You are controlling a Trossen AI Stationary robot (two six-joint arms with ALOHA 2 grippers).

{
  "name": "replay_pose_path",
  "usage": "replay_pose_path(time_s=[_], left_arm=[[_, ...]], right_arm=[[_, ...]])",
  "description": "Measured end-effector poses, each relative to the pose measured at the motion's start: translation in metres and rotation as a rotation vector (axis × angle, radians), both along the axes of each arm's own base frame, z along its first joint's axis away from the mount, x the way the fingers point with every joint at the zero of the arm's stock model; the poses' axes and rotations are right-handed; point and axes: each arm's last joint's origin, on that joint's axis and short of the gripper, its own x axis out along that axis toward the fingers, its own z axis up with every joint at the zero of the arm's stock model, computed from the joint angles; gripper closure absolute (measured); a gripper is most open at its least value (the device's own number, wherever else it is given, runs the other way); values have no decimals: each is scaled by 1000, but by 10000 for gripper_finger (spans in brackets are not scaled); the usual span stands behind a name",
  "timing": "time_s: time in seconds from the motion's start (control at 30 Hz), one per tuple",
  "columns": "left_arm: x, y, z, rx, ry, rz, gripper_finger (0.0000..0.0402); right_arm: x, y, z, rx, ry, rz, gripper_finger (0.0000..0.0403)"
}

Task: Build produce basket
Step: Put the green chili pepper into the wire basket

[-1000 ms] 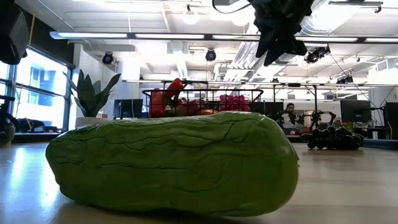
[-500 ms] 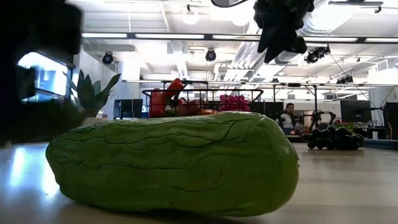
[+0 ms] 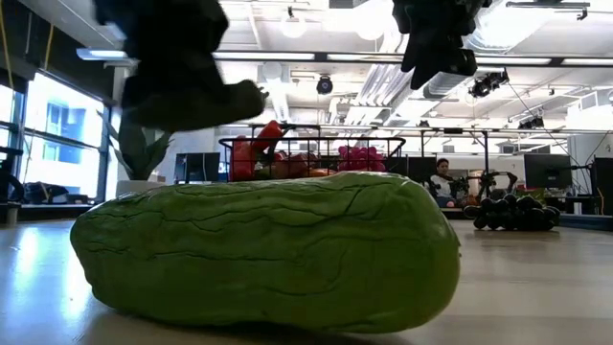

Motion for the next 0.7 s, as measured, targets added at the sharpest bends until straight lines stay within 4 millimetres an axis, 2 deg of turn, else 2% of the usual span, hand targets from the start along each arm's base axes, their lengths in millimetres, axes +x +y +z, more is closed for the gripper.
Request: replay_pose_path(time_s=[0.13,0.33,0.5,0.7], left_arm=[[0,30,18,37,-83,52,310],[0,71,38,105,-205,95,310],[2,98,46,179,-276,83,310],[-5,133,46,224,-253,166,310]], right_arm=[[0,5,0,-6,0,11,249],[0,8,0,28,-2,-65,249],[0,10,0,5,-9,-145,249],[0,10,0,36,-16,-217,249]])
